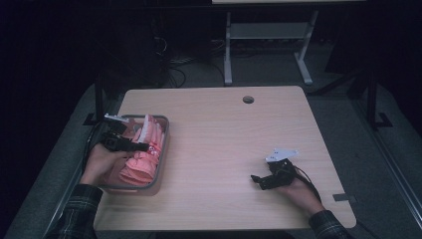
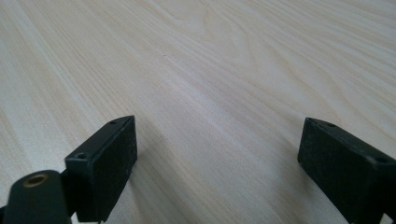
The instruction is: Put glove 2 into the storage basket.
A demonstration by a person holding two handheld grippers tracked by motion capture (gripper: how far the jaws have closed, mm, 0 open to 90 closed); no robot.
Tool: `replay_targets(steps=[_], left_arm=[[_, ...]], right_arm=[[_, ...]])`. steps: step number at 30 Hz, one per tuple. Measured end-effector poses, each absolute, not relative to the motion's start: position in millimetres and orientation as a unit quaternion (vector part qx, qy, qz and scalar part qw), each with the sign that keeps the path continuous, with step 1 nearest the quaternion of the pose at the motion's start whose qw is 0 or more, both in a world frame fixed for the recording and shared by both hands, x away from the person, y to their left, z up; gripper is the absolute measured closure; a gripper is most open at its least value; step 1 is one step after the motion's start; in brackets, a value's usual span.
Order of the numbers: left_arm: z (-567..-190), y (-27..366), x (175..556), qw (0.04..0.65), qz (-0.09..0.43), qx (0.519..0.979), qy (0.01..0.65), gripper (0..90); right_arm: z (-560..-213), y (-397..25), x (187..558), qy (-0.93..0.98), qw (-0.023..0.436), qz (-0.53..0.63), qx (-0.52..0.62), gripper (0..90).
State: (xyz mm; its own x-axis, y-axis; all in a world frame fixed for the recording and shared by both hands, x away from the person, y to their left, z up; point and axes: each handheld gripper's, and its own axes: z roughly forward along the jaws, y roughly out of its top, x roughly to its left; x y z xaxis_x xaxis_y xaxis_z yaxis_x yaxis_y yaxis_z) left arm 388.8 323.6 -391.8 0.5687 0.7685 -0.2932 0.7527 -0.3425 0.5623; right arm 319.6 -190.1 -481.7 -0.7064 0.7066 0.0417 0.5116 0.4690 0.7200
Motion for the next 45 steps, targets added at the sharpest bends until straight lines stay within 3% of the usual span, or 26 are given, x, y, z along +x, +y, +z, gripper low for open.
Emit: replay_targets(steps=[7, 16, 20, 36, 45], left_arm=[[-400, 328, 388, 0.343, 0.007, 0.815, 0.467, 47.3], [-392, 330, 386, 0.354, 0.025, 0.813, 0.462, 20.7], [-387, 332, 385, 0.349, 0.039, 0.814, 0.463, 14.1], [-345, 343, 372, 0.367, 0.093, 0.810, 0.449, 13.4], [-330, 324, 368, 0.391, 0.103, 0.806, 0.433, 13.5]], right_arm=[[-482, -190, 320, 0.847, 0.132, 0.369, 0.359, 11.2], [-482, -190, 320, 0.847, 0.132, 0.369, 0.359, 11.2], [-482, -190, 320, 0.847, 0.132, 0.369, 0.359, 11.2], [-482, -190, 320, 0.847, 0.132, 0.369, 0.359, 11.2], [-482, -190, 319, 0.847, 0.131, 0.369, 0.361, 11.2]])
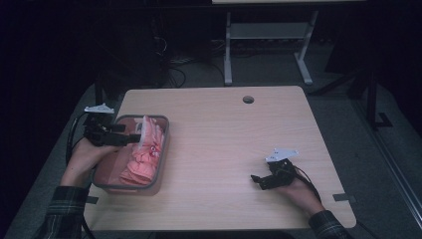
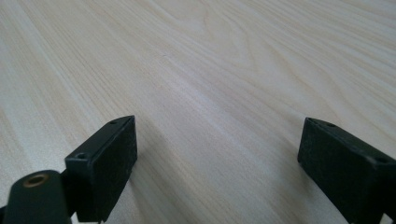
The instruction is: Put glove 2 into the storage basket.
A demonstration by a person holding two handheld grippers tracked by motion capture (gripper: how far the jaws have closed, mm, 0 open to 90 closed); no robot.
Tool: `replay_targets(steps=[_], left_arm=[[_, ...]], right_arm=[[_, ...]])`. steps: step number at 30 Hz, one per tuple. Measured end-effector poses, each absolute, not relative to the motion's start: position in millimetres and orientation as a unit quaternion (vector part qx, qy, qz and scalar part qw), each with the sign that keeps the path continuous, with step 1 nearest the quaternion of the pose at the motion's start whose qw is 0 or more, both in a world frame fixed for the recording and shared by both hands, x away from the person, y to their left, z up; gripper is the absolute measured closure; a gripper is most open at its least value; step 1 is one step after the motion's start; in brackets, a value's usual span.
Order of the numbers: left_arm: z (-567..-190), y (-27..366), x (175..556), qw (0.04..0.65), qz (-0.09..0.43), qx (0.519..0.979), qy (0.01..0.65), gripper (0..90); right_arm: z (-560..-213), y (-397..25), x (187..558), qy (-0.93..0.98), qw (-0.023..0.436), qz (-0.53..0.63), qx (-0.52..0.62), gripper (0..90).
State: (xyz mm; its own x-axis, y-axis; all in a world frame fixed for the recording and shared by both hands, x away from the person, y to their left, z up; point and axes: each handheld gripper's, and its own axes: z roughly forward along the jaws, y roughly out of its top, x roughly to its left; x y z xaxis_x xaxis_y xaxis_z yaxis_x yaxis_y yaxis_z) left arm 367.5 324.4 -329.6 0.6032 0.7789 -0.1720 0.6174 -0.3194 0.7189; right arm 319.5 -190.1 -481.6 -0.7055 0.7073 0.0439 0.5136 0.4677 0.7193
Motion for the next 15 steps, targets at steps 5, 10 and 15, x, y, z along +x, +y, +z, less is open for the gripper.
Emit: replay_targets(steps=[5, 10, 15], left_arm=[[-327, 303, 369, 0.394, 0.105, 0.812, 0.418, 13.4], [-320, 281, 365, 0.407, 0.109, 0.814, 0.400, 13.4], [-318, 258, 359, 0.416, 0.106, 0.818, 0.382, 13.4]], right_arm=[[-482, -190, 320, 0.847, 0.132, 0.369, 0.359, 11.2], [-482, -190, 320, 0.847, 0.132, 0.369, 0.359, 11.2], [-482, -190, 320, 0.847, 0.132, 0.369, 0.359, 11.2]])
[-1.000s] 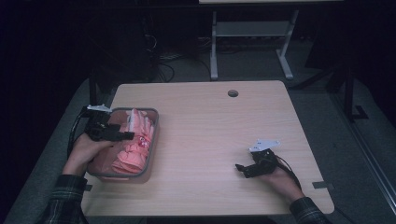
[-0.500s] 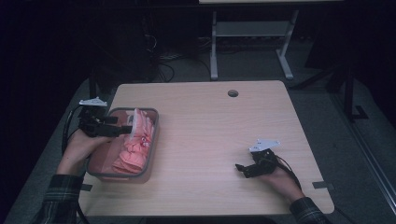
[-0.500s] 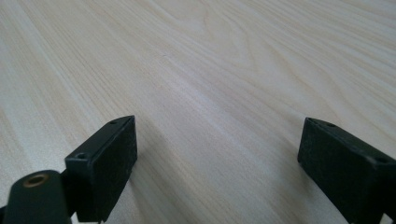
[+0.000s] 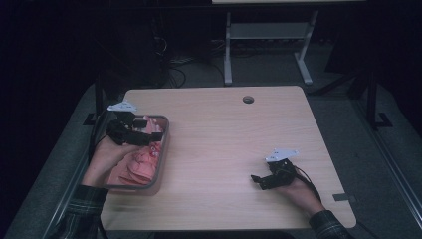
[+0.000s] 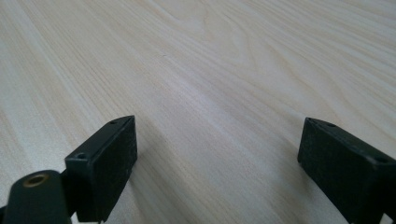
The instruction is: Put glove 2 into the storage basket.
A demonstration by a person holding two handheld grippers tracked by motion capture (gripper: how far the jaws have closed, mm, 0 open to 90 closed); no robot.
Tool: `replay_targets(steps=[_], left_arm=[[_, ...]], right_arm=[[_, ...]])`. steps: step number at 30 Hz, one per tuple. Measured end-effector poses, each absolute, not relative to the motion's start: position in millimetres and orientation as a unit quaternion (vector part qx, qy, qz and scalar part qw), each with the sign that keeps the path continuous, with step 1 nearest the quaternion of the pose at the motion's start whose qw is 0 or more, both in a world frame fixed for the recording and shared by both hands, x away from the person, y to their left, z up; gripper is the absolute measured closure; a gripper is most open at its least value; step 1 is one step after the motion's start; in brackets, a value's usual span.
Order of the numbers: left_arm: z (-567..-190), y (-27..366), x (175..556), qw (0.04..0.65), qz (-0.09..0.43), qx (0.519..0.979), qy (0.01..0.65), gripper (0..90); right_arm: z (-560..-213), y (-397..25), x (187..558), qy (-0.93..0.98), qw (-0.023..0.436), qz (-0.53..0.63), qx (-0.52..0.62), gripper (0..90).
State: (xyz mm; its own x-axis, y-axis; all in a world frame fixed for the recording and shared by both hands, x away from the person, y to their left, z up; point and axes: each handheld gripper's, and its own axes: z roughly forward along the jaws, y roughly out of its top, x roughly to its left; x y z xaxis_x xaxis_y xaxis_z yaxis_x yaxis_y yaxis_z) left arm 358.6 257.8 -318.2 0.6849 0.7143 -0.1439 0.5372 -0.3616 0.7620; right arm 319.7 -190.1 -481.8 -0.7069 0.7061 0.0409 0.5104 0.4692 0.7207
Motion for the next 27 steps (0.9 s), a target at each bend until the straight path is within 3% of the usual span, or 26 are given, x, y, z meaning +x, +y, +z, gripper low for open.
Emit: replay_targets(steps=[27], left_arm=[[-365, 149, 337, 0.415, 0.072, 0.850, 0.315, 13.5]], right_arm=[[-482, -190, 320, 0.847, 0.132, 0.369, 0.360, 11.2]])
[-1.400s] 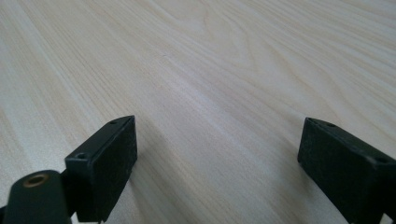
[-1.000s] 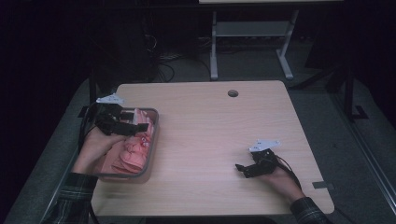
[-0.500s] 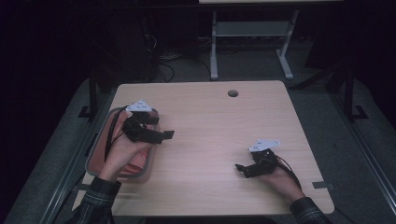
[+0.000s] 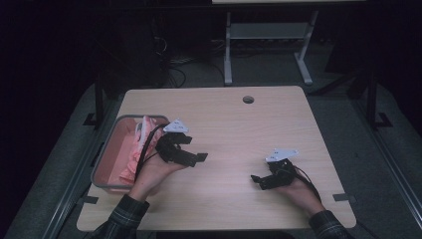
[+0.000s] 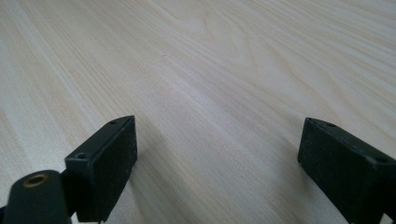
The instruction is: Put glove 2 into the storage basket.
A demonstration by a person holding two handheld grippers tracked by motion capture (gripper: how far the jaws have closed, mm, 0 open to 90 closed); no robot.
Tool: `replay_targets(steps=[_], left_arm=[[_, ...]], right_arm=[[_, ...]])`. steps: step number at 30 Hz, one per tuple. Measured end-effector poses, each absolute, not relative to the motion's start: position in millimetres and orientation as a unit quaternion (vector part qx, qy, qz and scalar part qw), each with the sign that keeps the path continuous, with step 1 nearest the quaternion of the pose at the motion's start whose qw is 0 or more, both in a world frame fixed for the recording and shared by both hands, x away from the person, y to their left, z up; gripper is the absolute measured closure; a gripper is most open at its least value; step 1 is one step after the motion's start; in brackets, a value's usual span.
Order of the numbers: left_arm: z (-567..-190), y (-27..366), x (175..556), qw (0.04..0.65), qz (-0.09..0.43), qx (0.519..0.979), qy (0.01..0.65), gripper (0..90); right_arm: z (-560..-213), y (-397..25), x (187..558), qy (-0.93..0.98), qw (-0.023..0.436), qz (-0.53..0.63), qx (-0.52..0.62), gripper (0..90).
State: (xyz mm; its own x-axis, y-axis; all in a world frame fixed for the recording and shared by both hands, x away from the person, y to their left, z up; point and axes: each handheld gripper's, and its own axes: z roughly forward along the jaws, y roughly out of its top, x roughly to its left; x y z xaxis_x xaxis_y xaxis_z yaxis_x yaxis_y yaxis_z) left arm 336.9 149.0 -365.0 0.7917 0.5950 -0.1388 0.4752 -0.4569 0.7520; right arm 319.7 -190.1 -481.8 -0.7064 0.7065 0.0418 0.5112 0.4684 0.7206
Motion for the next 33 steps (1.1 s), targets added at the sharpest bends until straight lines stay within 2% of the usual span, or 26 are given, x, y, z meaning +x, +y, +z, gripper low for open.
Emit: replay_targets(steps=[12, 33], left_arm=[[-396, 123, 328, 0.398, 0.055, 0.867, 0.295, 13.7], [-446, 93, 315, 0.370, 0.074, 0.889, 0.261, 13.6]], right_arm=[[-482, -190, 320, 0.847, 0.132, 0.369, 0.359, 11.2], [-482, -190, 320, 0.847, 0.132, 0.369, 0.359, 11.2]])
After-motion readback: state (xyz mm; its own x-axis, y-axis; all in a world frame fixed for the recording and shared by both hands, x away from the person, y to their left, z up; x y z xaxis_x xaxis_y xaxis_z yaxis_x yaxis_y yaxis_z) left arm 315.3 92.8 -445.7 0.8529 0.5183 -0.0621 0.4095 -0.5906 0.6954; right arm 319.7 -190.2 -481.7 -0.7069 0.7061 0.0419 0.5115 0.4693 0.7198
